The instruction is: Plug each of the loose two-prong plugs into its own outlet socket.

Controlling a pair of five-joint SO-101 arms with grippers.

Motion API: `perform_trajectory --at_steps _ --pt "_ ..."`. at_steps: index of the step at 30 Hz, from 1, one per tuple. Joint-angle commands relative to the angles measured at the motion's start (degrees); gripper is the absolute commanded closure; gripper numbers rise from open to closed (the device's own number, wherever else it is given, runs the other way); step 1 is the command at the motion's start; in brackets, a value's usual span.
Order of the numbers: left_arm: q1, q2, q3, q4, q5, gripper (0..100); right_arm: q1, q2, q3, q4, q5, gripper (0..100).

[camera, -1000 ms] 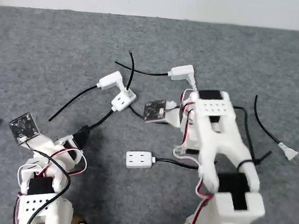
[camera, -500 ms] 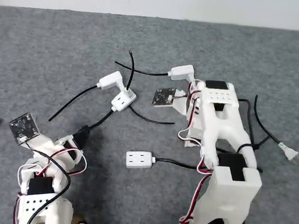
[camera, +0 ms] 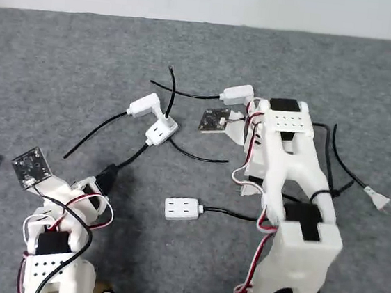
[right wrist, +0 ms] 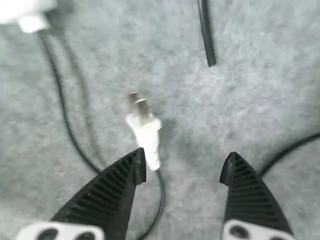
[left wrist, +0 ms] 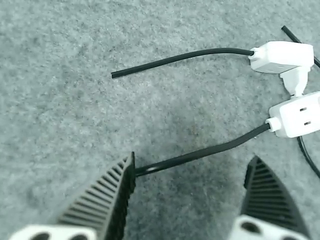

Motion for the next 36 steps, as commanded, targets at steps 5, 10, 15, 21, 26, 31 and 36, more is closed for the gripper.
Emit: perform_trajectory --at_steps 5,10,15,21,26,31,36 --pt "0.44 -0.53 -0.40 -1.67 -0.35 67 -2.68 -16.66 7.56 4.62 -0.35 75.5" --pt "0.44 -0.53 -0.40 -1.67 -0.35 67 -4.09 -26.95 25.49 -4.26 -0.26 87.4" --pt "0.44 -0.53 -0.40 -1.67 -0.35 67 -2.51 -31.52 37.71 -17.54 -0.18 98.5" --pt "0.44 -0.53 -0.40 -1.67 -0.35 67 -0.84 -25.36 36.31 -22.73 2.55 98.8" --pt "0.44 -0.53 -0.40 -1.67 -0.35 67 0.57 -14.46 27.34 -22.29 2.81 98.8" --pt "0.44 -0.53 -0.40 -1.67 -0.35 67 0.40 -7.16 19.25 -19.65 2.73 98.8" --pt "0.44 -0.53 -0.40 -1.67 -0.35 67 -0.04 -7.60 13.19 -13.58 2.73 98.8"
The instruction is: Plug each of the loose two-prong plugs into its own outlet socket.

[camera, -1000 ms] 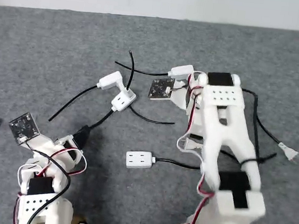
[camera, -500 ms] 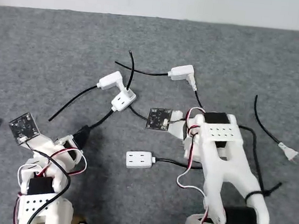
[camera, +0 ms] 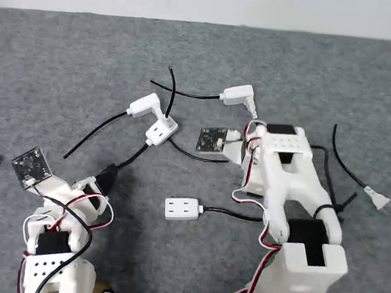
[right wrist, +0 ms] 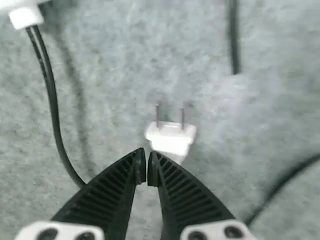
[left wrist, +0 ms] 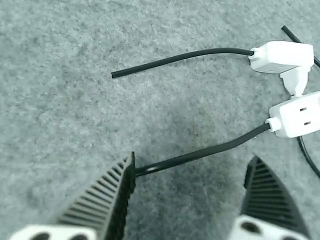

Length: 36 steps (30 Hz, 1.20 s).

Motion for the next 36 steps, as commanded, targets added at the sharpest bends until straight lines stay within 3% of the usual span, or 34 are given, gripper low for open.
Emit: perform_trajectory --at_steps 1,18,25,36 --pt "0.44 -0.53 -0.40 -1.67 -0.35 67 -0.31 -1.01 -5.98 3.65 0.53 98.8" --pt "0.44 -0.53 -0.40 -1.67 -0.35 67 -0.57 4.70 -6.51 0.84 0.44 98.8" --pt "0.44 -0.53 -0.40 -1.67 -0.35 67 -3.03 7.60 -2.37 -7.96 -3.08 98.8" --pt "0.44 -0.53 -0.40 -1.67 -0.35 67 -3.30 7.87 -2.46 -4.97 -2.90 98.8"
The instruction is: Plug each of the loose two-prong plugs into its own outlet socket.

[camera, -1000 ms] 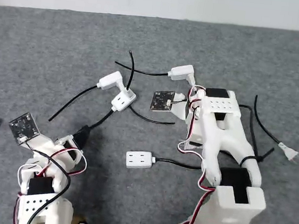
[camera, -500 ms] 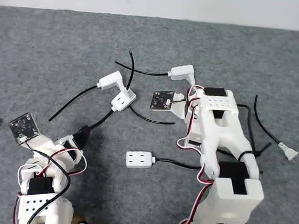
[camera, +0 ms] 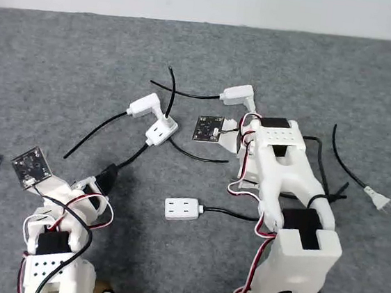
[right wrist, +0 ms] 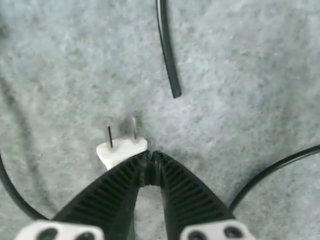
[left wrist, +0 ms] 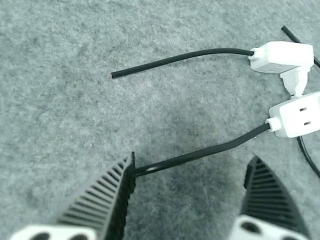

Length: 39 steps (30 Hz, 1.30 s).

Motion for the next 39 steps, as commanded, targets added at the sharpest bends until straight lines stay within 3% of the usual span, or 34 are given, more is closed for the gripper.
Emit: perform_trajectory --at_steps 1,11,21,27,33,39 --pt "0.44 -0.53 -0.40 -1.67 -0.35 67 -1.63 0.66 1.32 2.15 -0.44 98.8" --pt "0.44 -0.53 -0.40 -1.67 -0.35 67 -0.48 -8.66 1.05 2.68 -0.62 98.8" --pt "0.44 -0.53 -0.40 -1.67 -0.35 67 -0.48 -12.53 0.79 10.15 -0.70 98.0" --pt "0.44 -0.53 -0.40 -1.67 -0.35 67 -0.04 -13.49 1.14 15.60 -3.25 78.6" --pt "0.44 -0.53 -0.40 -1.67 -0.35 67 -0.04 -13.49 4.13 14.64 3.43 78.9" --pt "0.44 -0.53 -0.40 -1.67 -0.35 67 -0.04 -13.49 9.23 7.60 4.40 78.7"
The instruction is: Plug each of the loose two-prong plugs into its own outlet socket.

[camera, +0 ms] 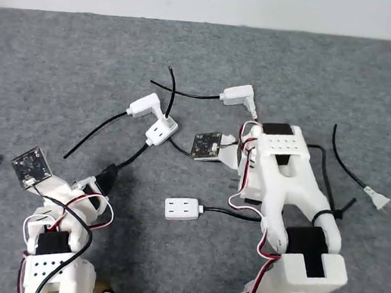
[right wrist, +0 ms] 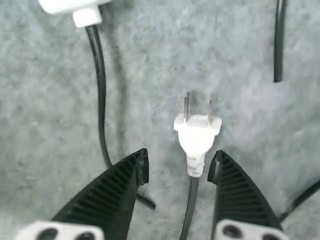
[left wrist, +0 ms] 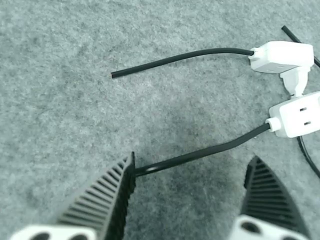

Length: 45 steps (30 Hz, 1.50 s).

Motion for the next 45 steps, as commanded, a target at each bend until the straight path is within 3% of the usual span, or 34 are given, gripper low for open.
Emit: perform_trajectory --at_steps 1,23,30,37,41,45 --pt "0.44 -0.53 -0.40 -1.67 -0.35 67 0.22 -2.59 1.05 -3.03 1.58 78.7" --pt "0.44 -0.53 -0.40 -1.67 -0.35 67 -1.54 6.99 -1.76 -6.81 1.93 79.1" --pt "0.44 -0.53 -0.40 -1.67 -0.35 67 -3.38 7.34 -1.67 -8.13 2.29 99.6" --pt "0.79 -0.53 -0.40 -1.85 -0.35 67 -3.47 5.14 -1.76 -6.11 1.76 99.0" --pt "8.26 -0.53 0.66 -6.07 -0.35 67 -4.53 -3.21 -1.76 -1.80 -3.69 99.0" --pt "18.64 -0.53 0.92 -15.56 2.90 67 -6.73 -14.20 -1.58 5.05 -7.21 99.0"
